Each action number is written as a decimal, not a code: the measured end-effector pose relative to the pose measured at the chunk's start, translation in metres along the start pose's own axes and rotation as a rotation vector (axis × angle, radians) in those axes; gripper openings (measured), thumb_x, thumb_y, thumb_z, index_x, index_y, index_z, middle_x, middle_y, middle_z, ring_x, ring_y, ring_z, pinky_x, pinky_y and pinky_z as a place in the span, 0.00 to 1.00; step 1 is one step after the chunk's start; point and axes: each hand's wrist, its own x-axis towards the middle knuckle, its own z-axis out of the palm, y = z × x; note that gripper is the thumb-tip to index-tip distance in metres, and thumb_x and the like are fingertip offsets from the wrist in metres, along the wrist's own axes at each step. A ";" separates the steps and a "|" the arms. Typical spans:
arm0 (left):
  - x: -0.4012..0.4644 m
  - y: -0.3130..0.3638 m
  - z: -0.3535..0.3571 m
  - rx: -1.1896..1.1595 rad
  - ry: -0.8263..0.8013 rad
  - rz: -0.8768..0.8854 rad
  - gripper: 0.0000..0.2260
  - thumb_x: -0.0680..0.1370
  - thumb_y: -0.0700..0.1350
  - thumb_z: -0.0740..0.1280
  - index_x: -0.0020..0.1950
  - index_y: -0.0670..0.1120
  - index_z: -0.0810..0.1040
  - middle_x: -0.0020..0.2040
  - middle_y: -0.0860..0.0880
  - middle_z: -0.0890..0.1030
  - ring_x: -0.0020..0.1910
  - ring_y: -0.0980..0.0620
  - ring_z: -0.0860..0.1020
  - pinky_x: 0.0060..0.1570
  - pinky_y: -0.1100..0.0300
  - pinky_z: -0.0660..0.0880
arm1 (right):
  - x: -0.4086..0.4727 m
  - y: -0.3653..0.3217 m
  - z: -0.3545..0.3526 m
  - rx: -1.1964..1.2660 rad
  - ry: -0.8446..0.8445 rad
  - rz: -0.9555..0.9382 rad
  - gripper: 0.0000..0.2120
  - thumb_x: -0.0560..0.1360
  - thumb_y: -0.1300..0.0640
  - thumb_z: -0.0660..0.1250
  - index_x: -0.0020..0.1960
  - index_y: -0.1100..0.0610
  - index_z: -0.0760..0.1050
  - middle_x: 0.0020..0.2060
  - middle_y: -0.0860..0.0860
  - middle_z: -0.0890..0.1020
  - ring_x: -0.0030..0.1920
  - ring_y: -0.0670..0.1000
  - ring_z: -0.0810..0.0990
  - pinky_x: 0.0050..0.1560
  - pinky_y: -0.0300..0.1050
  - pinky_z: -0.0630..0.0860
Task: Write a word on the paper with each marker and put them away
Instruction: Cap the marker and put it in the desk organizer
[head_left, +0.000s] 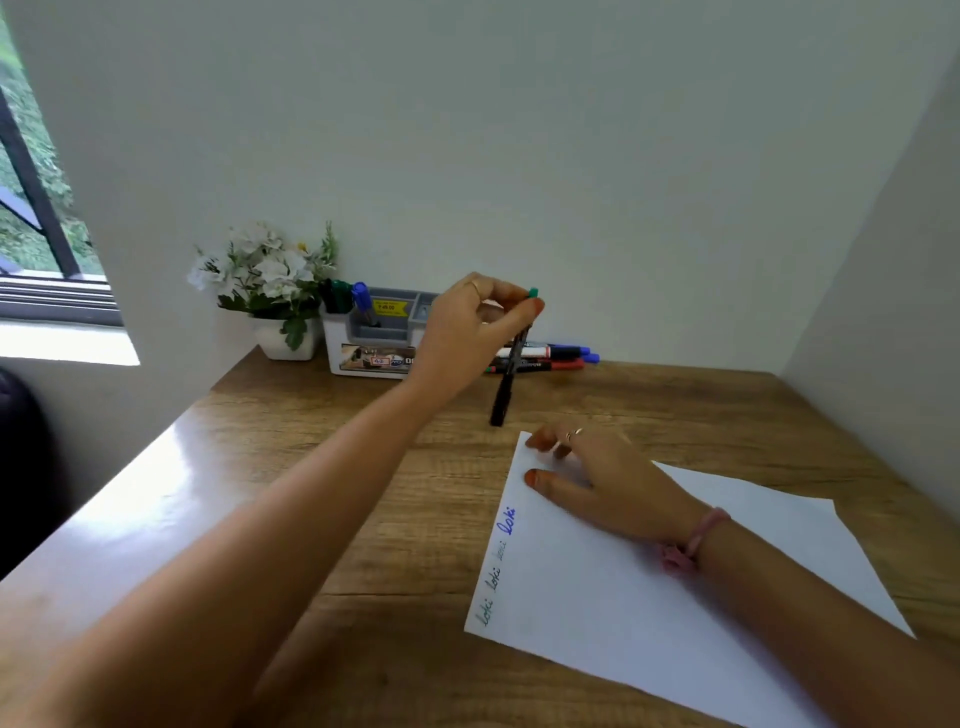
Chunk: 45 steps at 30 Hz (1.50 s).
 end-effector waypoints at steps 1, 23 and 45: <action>-0.005 0.009 -0.006 -0.012 -0.042 -0.021 0.06 0.74 0.46 0.71 0.46 0.45 0.79 0.43 0.47 0.84 0.41 0.54 0.83 0.45 0.62 0.80 | 0.001 -0.004 -0.003 0.085 0.066 0.026 0.12 0.74 0.44 0.66 0.55 0.45 0.70 0.50 0.41 0.77 0.49 0.39 0.75 0.51 0.38 0.70; -0.054 0.025 0.028 0.170 -0.605 -0.245 0.11 0.82 0.48 0.54 0.60 0.50 0.73 0.47 0.51 0.79 0.45 0.46 0.75 0.44 0.56 0.73 | 0.006 -0.014 -0.016 1.089 0.487 0.181 0.10 0.75 0.52 0.63 0.53 0.54 0.76 0.47 0.48 0.82 0.48 0.44 0.81 0.50 0.40 0.77; -0.070 0.010 0.013 -0.050 -0.590 -0.378 0.18 0.77 0.60 0.58 0.60 0.51 0.70 0.26 0.53 0.65 0.23 0.56 0.60 0.22 0.63 0.57 | 0.001 -0.024 -0.014 1.259 0.348 0.203 0.16 0.74 0.49 0.63 0.57 0.55 0.76 0.57 0.53 0.82 0.58 0.55 0.80 0.59 0.64 0.74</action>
